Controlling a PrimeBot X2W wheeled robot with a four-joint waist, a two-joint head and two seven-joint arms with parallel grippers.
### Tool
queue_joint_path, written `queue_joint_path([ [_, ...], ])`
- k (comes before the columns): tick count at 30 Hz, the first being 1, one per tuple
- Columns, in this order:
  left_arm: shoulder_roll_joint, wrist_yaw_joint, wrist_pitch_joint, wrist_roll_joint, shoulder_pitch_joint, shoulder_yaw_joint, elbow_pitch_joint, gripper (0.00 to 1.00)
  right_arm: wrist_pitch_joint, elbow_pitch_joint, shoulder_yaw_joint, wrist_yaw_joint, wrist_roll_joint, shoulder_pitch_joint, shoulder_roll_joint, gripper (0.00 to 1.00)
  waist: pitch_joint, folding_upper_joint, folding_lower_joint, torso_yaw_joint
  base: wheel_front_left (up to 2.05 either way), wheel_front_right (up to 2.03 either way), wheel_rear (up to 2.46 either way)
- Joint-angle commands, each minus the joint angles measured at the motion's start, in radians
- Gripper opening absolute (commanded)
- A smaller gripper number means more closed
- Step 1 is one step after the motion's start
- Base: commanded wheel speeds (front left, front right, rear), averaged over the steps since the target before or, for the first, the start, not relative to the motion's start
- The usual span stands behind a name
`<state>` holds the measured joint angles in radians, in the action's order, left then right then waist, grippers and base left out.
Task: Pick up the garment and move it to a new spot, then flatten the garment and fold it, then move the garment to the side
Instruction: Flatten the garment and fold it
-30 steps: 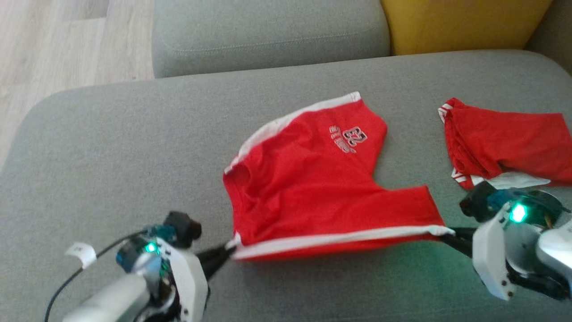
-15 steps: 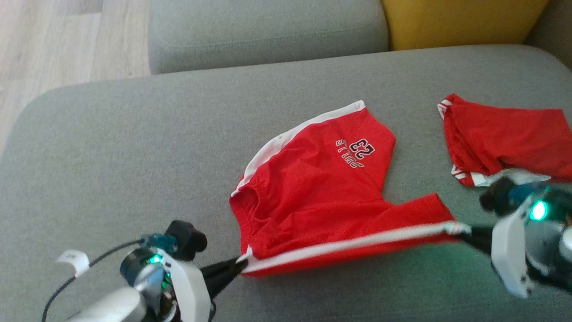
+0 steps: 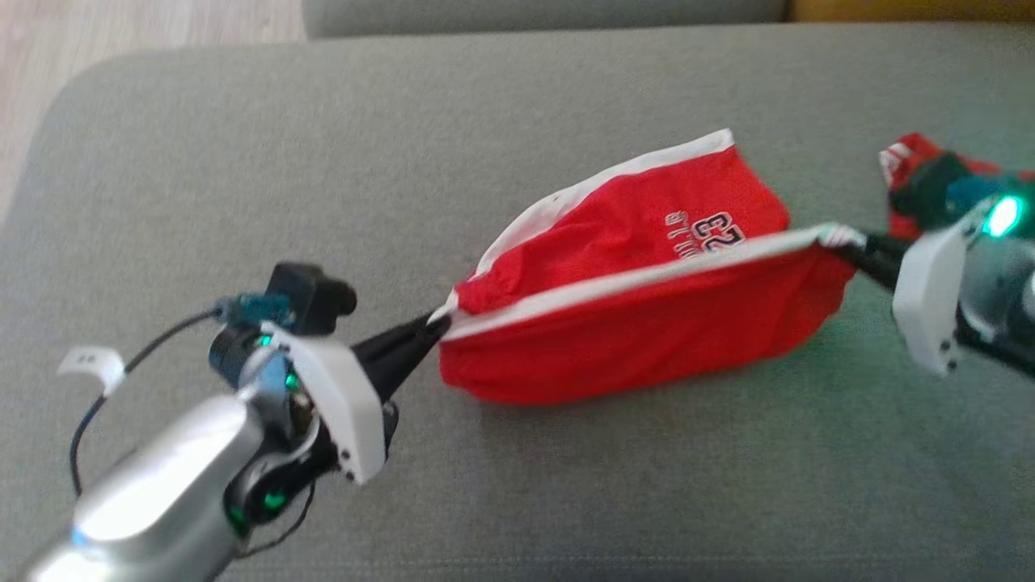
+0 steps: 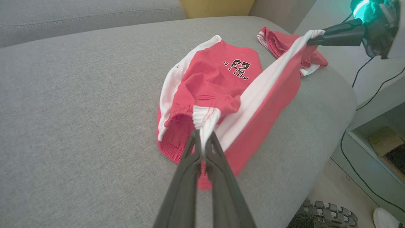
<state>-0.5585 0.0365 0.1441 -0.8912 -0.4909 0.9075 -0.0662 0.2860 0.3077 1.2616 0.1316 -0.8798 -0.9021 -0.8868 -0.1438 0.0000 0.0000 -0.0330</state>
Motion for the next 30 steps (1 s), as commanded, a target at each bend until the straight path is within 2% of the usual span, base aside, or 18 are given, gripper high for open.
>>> queue_joint_path([
  [1,-0.011,0.012,-0.003,0.014,-0.101,-0.052,-0.012,0.00,-0.001,0.034,-0.012,-0.001,0.031,-0.050,-0.021,0.00,-0.059,0.0000,0.0000,-0.040,0.00,0.00,0.00],
  [5,0.046,0.025,-0.010,0.026,-0.173,-0.050,-0.082,0.00,-0.008,0.096,-0.004,-0.001,0.067,-0.126,0.001,0.00,-0.113,0.0000,0.0000,-0.063,0.00,0.00,0.00],
  [20,0.185,0.052,-0.067,0.044,-0.318,-0.049,-0.309,0.00,-0.005,0.226,0.018,-0.001,0.177,-0.273,0.047,0.00,-0.231,0.0000,0.0000,-0.105,0.00,0.00,0.00],
  [30,0.231,0.072,-0.093,0.045,-0.376,-0.034,-0.404,0.00,-0.043,0.298,0.018,-0.001,0.190,-0.294,0.085,0.00,-0.266,0.0000,0.0000,-0.102,0.00,0.00,0.00],
])
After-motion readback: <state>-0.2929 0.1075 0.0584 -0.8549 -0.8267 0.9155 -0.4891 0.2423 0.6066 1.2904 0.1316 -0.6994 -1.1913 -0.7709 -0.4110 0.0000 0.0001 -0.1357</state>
